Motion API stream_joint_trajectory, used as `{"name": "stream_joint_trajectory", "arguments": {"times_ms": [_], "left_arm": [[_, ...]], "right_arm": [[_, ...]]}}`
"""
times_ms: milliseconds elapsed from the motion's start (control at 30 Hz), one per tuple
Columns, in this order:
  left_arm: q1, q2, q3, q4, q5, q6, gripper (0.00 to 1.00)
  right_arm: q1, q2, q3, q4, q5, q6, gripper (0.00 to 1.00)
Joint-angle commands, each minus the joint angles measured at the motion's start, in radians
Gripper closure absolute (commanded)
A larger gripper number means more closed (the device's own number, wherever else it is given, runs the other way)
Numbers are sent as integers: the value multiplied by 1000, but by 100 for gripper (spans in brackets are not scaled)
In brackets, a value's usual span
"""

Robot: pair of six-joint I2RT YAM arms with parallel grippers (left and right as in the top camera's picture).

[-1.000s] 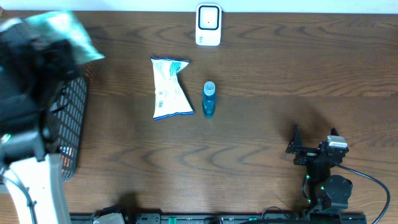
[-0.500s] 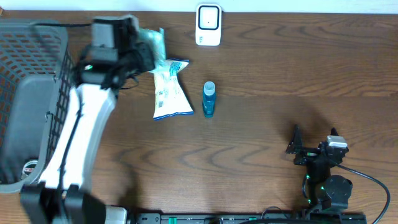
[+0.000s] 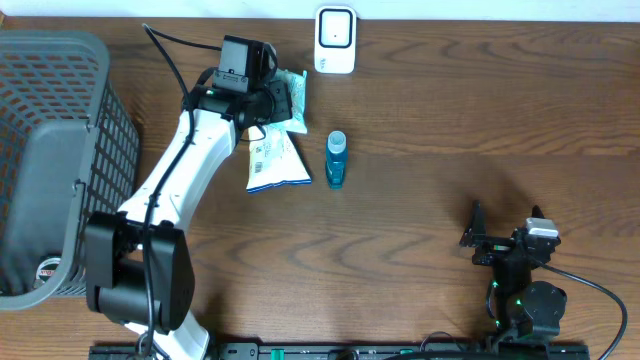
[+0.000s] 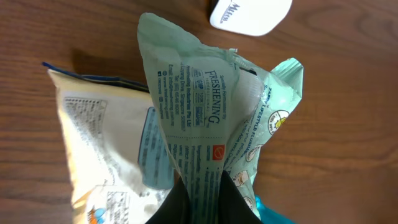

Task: Scan the item barcode
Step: 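Lift the green wipes pack out and carry it toward the scanner, then set the wipes pack beside the teal bottle, release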

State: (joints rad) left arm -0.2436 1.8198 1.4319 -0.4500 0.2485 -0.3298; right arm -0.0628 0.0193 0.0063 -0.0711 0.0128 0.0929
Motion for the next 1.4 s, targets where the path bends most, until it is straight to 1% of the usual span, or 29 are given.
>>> {"name": "stream_joint_trajectory", "arguments": {"times_ms": [0, 33, 167, 400, 467, 500, 567, 600, 633, 733, 767, 867, 1000, 1133, 1200, 1300, 1367], "left_arm": [[0, 32, 4, 21, -11, -51, 93], [0, 40, 4, 26, -10, -52, 93], [-3, 87, 2, 26, -6, -116, 92], [-56, 144, 2, 31, 5, -117, 92], [-71, 144, 2, 43, 4, -117, 85], [-77, 144, 2, 52, 4, -117, 83], [-84, 144, 2, 67, 4, -117, 73], [-84, 144, 2, 71, 3, -117, 64], [-84, 144, 2, 73, 2, -117, 59], [-78, 144, 2, 74, 1, -116, 44], [-78, 144, 2, 74, 1, -117, 40], [-78, 137, 2, 74, 2, -101, 39], [-76, 71, 5, 60, 1, -24, 38], [-65, -53, 6, 59, -6, 23, 30], [-53, -130, 6, 49, -61, 23, 28], [-19, -254, 6, 27, -195, 23, 27], [15, -330, 6, 14, -245, 22, 26]], "right_arm": [[5, -1, -1, -6, -8, -12, 1], [5, -1, -1, -6, -8, -12, 1], [5, -1, -1, -6, -8, -12, 1], [5, -1, -1, -6, -8, -12, 1], [5, -1, -1, -6, -8, -12, 1], [5, -1, -1, -6, -8, -12, 1], [5, -1, -1, -6, -8, -12, 1], [5, -1, -1, -6, -8, -12, 1], [5, -1, -1, -6, -8, -12, 1], [5, -1, -1, -6, -8, -12, 1], [5, -1, -1, -6, -8, -12, 1], [5, -1, -1, -6, -8, -12, 1], [5, -1, -1, -6, -8, -12, 1], [5, -1, -1, -6, -8, -12, 1], [5, -1, -1, -6, -8, -12, 1], [5, -1, -1, -6, -8, -12, 1], [5, -1, -1, -6, -8, -12, 1]]}}
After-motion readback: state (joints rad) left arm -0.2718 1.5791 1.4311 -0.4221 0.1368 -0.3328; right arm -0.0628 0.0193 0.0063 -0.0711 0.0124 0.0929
